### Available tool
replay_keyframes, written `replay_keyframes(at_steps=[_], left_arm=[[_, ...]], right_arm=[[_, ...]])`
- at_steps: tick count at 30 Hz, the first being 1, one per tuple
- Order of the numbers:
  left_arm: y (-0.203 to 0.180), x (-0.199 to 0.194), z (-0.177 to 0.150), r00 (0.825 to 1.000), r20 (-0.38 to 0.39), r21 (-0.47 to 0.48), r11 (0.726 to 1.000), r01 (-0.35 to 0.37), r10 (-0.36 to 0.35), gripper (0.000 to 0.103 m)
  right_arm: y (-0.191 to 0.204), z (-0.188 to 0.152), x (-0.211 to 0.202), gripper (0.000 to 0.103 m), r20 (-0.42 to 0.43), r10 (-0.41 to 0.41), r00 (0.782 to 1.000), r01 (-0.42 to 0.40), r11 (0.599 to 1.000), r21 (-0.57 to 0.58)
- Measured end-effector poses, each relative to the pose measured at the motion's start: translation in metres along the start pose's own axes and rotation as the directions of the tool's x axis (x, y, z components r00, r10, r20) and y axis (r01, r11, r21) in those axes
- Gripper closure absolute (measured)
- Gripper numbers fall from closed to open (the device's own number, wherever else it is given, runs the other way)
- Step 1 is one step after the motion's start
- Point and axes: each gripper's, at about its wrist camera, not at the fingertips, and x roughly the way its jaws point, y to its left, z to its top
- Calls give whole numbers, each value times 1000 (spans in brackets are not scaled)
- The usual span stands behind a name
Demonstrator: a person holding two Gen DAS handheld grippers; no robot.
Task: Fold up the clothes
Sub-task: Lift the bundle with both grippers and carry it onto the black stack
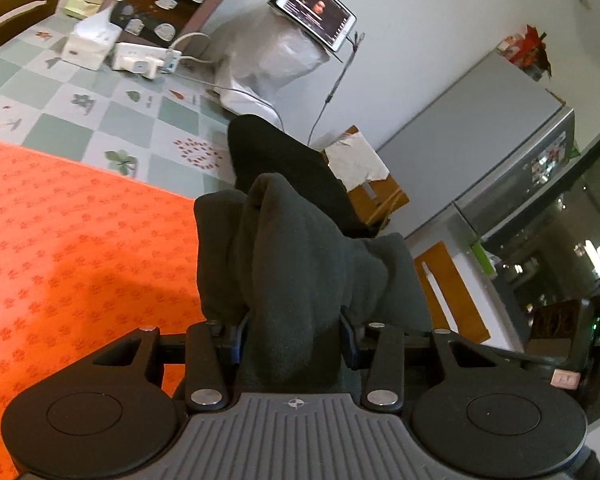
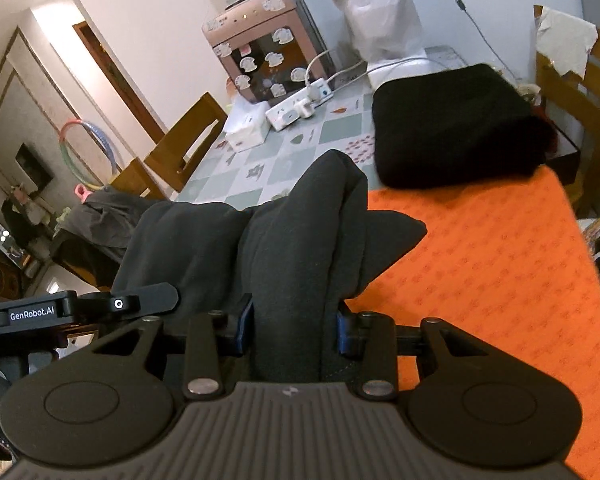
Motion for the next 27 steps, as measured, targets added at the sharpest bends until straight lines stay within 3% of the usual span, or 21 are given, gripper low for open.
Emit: replay_keyframes(at_steps=[4,9,18,27], left_arm=[[-18,22,10,1000,1,5,1000,-18,18,57],[-36,52,32,999,26,-61,998,-26,28,57],[-68,121,100,996,73,-72,997,-39,44,57],[-69,211,170,994,87,-91,995,-51,58,57]], right_arm=[[-26,26,-1,59,-23,19,1000,-19,1000,3],[-63,70,2,59,-42,63,997,-63,998,-7],[-127,171,10,59,-20,143,990,-143,989,-26],[-201,267,64,59,3,163,987,-163,986,29]])
